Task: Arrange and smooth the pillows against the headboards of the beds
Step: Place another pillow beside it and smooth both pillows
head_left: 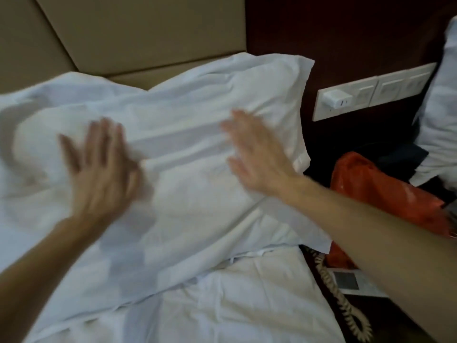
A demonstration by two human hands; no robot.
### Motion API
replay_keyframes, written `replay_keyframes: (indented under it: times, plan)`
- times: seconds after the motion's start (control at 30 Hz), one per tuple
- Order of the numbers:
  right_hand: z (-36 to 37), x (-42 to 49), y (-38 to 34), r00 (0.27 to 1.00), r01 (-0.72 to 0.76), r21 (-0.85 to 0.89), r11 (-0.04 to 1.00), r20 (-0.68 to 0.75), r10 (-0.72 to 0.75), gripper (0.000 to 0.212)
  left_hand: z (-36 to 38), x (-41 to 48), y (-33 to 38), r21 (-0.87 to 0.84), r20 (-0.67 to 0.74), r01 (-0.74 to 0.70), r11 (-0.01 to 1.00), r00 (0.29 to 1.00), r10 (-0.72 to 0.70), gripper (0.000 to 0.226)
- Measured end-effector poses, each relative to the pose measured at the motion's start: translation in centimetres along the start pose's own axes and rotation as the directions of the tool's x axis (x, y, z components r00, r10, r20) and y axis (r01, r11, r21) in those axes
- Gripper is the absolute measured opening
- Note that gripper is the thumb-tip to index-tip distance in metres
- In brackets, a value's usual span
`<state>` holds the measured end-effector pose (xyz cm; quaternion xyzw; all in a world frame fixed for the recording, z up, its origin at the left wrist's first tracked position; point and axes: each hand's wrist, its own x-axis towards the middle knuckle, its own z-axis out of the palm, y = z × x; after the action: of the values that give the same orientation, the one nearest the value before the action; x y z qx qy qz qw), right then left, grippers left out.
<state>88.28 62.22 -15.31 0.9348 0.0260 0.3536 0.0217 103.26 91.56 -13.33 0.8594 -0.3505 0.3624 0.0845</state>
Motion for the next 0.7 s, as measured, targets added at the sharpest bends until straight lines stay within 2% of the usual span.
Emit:
replay_keyframes:
  times: [0.03,0.07,0.1,0.13,0.17,0.2,0.27,0.33,0.4,0.47,0.5,0.57,0.6,0.63,0.7]
  plan:
    - [1.1,-0.8,-2.0,0.988,0.147,0.025,0.989,0.042,-0.148,0.063,0.5,-1.2,2.1,-0.016,-0.013,-0.124,0.992,0.992,0.124,0.075]
    - [2.2,-2.1,-3.6,0.947,0.292,0.039,0.956,0.131,-0.294,0.061,1.4,-2.8,4.2,-0.024,-0.007,-0.277,0.961,0.961,0.276,0.073]
    - [3.1,-3.8,-4.4,0.877,0.412,0.046,0.910,0.251,-0.410,0.058,2.6,-4.5,5.9,-0.014,0.028,-0.436,0.900,0.899,0.436,0.072]
    - [3.6,-5.6,-4.2,0.806,0.478,0.039,0.877,0.378,-0.456,0.058,3.6,-5.9,6.9,0.003,0.099,-0.566,0.824,0.820,0.563,0.072]
    - [3.9,-7.5,-2.8,0.769,0.481,0.017,0.877,0.472,-0.431,0.061,4.5,-6.7,6.7,0.022,0.174,-0.633,0.774,0.765,0.620,0.073]
    - [3.9,-9.2,-0.9,0.779,0.424,-0.015,0.906,0.517,-0.356,0.063,5.3,-7.0,5.6,0.040,0.226,-0.636,0.771,0.757,0.613,0.074]
    - [2.8,-12.4,3.7,0.830,0.189,-0.133,0.973,0.551,-0.086,0.066,6.0,-6.8,2.8,0.090,0.271,-0.532,0.842,0.827,0.493,0.075]
    - [1.1,-15.0,6.9,0.798,-0.060,-0.220,0.974,0.576,0.179,0.069,5.6,-6.8,1.7,0.114,0.282,-0.464,0.879,0.863,0.419,0.068]
    - [0.2,-16.1,7.4,0.773,-0.254,-0.229,0.940,0.537,0.339,0.070,5.5,-7.0,3.4,0.066,0.235,-0.482,0.874,0.859,0.456,0.059]
    - [0.8,-16.2,6.4,0.750,-0.503,-0.102,0.858,0.442,0.492,0.060,5.8,-7.0,6.7,0.015,0.207,-0.543,0.840,0.823,0.528,0.050]
    - [1.2,-16.1,6.0,0.690,-0.638,-0.003,0.770,0.441,0.574,0.059,6.1,-6.8,8.6,-0.008,0.197,-0.584,0.812,0.795,0.574,0.047]
    - [2.0,-15.9,5.0,0.496,-0.843,0.122,0.523,0.551,0.671,0.077,6.6,-5.5,12.5,-0.080,0.172,-0.678,0.731,0.713,0.680,0.046]
    - [2.3,-15.9,4.8,0.436,-0.885,0.141,0.444,0.584,0.684,0.088,6.8,-4.7,14.6,-0.105,0.163,-0.714,0.692,0.674,0.720,0.048]
    - [2.3,-15.9,4.7,0.412,-0.899,0.140,0.415,0.590,0.694,0.096,7.2,-3.8,16.4,-0.112,0.167,-0.740,0.663,0.644,0.746,0.051]
    - [2.1,-15.9,4.6,0.430,-0.886,0.119,0.448,0.572,0.698,0.101,8.1,-1.7,19.0,-0.104,0.211,-0.759,0.643,0.615,0.760,0.052]
